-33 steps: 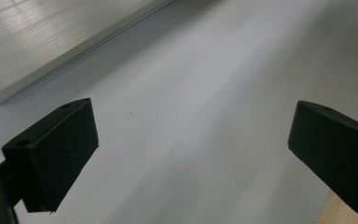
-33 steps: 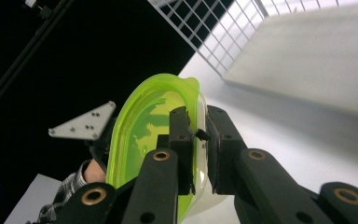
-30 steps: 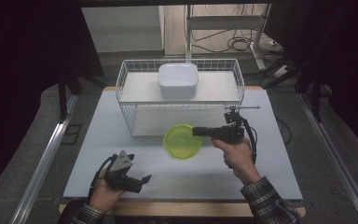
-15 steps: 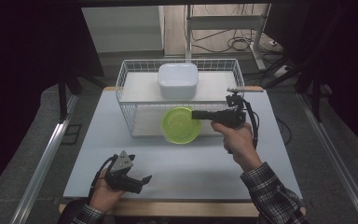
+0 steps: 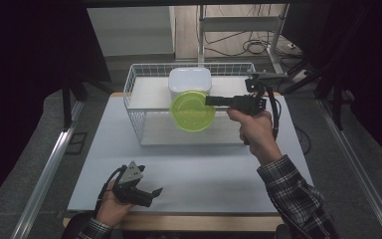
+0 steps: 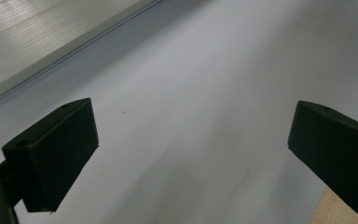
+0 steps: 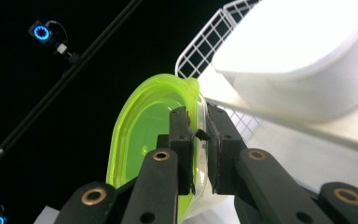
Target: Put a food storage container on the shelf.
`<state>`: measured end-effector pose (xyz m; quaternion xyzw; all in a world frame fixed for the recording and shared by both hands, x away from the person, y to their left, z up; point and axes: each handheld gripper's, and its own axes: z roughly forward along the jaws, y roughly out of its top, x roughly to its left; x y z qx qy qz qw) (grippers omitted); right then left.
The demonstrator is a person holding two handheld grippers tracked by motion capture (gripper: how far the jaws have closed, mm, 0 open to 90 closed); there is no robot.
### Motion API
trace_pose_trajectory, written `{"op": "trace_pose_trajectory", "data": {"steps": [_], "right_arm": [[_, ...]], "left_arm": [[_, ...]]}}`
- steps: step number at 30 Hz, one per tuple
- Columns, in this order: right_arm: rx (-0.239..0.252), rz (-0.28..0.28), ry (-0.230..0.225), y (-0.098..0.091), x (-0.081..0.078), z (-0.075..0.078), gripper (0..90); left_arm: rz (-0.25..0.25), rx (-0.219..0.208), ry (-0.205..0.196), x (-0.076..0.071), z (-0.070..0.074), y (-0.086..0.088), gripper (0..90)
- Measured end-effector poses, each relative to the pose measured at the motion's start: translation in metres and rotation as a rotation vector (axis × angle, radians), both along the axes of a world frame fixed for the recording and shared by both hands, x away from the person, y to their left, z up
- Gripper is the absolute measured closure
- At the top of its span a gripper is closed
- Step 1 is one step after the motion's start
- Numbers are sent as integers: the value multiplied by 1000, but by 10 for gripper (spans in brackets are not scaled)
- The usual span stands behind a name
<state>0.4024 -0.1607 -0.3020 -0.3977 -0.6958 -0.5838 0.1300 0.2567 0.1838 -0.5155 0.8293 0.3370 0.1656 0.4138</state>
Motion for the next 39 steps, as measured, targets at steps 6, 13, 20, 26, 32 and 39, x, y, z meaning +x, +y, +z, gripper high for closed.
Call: {"op": "trace_pose_trajectory", "data": {"steps": [6, 13, 20, 26, 32, 39], "right_arm": [[15, -37, -3, 3, 11, 17, 820], [12, -105, -16, 8, 28, 35, 820], [-4, -176, -23, 16, 45, 45, 820], [5, -239, -13, 22, 58, 50, 819], [-6, -292, 2, 28, 66, 50, 819], [-12, -361, 35, 32, 76, 43, 818]], "left_arm": [[-1, -2, 5, 0, 0, 0, 13], [-1, -8, 6, 0, 0, 0, 13], [-7, -4, 11, 0, -1, 0, 14], [-9, -4, 12, 0, -1, 0, 14], [-12, -4, 14, 0, -1, 0, 15], [-18, 0, 17, 0, -2, -1, 16]]}}
